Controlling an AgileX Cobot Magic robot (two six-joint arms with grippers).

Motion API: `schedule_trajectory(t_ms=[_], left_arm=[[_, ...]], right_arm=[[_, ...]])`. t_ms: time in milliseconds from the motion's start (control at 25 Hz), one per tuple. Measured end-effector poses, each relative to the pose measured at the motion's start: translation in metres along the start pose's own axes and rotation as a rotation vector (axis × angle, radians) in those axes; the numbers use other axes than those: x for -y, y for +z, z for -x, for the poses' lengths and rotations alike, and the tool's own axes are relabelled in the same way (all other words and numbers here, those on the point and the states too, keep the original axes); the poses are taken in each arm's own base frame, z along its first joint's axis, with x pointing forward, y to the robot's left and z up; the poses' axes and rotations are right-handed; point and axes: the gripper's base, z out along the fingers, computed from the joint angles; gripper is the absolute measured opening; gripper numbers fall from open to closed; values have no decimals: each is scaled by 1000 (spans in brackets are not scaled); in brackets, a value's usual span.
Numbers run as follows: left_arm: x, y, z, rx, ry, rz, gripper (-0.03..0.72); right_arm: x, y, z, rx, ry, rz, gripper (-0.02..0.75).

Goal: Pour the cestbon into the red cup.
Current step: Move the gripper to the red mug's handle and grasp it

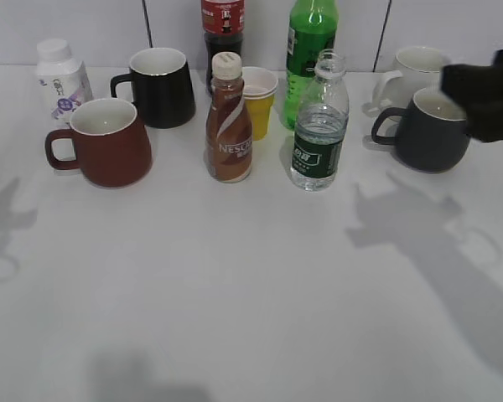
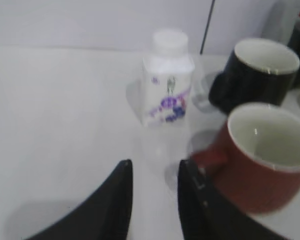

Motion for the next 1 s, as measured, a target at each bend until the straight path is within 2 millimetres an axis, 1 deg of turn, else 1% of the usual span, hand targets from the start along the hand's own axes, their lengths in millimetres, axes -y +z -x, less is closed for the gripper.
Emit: schedule_trajectory(t_ms=[120, 200, 280, 400, 600, 760, 840, 1000], left_arm=[[7, -7, -34, -35, 19, -38, 238], [15, -13, -50, -36, 34, -78, 238], [19, -18, -61, -28, 50, -105, 238], [20, -16, -65, -13, 51, -111, 238], [20, 2, -67, 103, 56, -97, 241], [20, 24, -85, 99, 77, -83, 266], [20, 32, -93, 128, 86, -79, 272], [17, 46, -110, 98, 93, -55, 275]], right_arm=[[-9, 17, -11, -24, -23, 33, 430], [-13, 25, -16, -35, -33, 44, 430], [-14, 31, -22, -47, -37, 45, 430], [-14, 40, -29, -54, -39, 42, 430], [-14, 48, -32, -29, -37, 35, 430], [-14, 51, -32, -2, -17, 30, 430], [-14, 51, -33, -3, -12, 29, 430], [-14, 52, -33, -4, -11, 29, 430]])
